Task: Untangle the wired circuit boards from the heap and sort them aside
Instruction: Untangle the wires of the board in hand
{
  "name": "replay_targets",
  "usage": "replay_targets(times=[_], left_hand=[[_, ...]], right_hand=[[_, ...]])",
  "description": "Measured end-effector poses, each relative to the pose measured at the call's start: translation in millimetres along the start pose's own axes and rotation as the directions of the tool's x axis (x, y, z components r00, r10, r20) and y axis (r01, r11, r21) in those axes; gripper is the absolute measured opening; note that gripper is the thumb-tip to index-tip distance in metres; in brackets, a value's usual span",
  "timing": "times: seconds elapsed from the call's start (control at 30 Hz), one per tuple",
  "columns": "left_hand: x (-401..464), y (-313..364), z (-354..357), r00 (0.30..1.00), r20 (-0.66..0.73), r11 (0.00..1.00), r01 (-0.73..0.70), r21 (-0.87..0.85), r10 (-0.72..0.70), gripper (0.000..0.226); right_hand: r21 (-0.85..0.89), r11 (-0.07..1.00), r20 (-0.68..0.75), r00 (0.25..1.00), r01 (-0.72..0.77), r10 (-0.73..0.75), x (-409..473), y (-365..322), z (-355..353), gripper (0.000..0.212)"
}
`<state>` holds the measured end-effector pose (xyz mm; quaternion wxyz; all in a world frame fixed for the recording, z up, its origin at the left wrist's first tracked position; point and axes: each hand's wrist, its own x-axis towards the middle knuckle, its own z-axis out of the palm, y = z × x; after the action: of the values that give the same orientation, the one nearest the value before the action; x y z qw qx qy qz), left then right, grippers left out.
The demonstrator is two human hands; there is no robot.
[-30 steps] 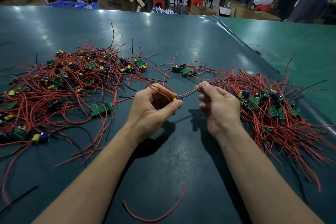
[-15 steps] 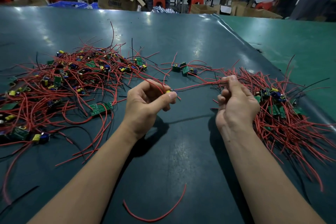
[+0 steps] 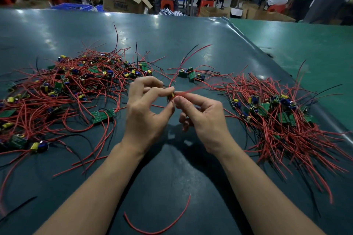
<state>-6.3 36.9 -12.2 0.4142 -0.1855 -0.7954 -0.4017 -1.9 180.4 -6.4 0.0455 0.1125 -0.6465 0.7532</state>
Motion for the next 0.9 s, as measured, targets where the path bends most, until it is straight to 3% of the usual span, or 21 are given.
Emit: replay_targets(times=[0.2, 0.3, 0.4, 0.5, 0.63, 0.73, 0.9], left_hand=[[0.1, 2.8, -0.7, 0.99, 0.128, 0.998, -0.061, 0.024, 0.057, 0.016], [-0.9, 4.4, -0.2, 0.99, 0.133, 0.999, -0.037, -0.036, 0.041, 0.018], [0.0, 5.8, -1.8, 0.99, 0.129, 0.997, -0.047, -0.063, 0.055, 0.022], [1.8, 4.4, -3.1, 0.983, 0.158, 0.995, -0.082, -0.06, 0.091, 0.027], [0.3, -1.0, -3.6, 0.977, 0.188, 0.995, -0.103, -0.002, 0.101, 0.029], [-0.1, -2.9, -1.9, 0.974, 0.205, 0.995, -0.102, 0.018, 0.096, 0.026], [0.2, -2.9, -0.5, 0.976, 0.201, 0.995, -0.093, 0.041, 0.083, 0.024]], right_hand=[[-0.054, 0.992, -0.075, 0.991, 0.111, -0.115, 0.2, -0.2, -0.1, 0.012], [0.063, 0.997, -0.14, 0.989, 0.05, -0.04, 0.7, -4.1, -0.7, 0.006], [0.27, 0.962, -0.208, 0.974, -0.03, 0.089, 4.0, -8.3, -2.5, 0.013], [0.347, 0.935, -0.213, 0.966, -0.067, 0.148, 4.5, -9.4, -3.5, 0.013], [0.3, 0.939, -0.104, 0.973, -0.168, 0.207, 2.5, -7.1, -1.5, 0.018], [0.224, 0.96, -0.134, 0.97, -0.171, 0.204, 5.0, -7.7, -4.7, 0.012], [0.105, 0.988, -0.195, 0.971, -0.116, 0.135, 7.6, -7.0, -9.5, 0.02]])
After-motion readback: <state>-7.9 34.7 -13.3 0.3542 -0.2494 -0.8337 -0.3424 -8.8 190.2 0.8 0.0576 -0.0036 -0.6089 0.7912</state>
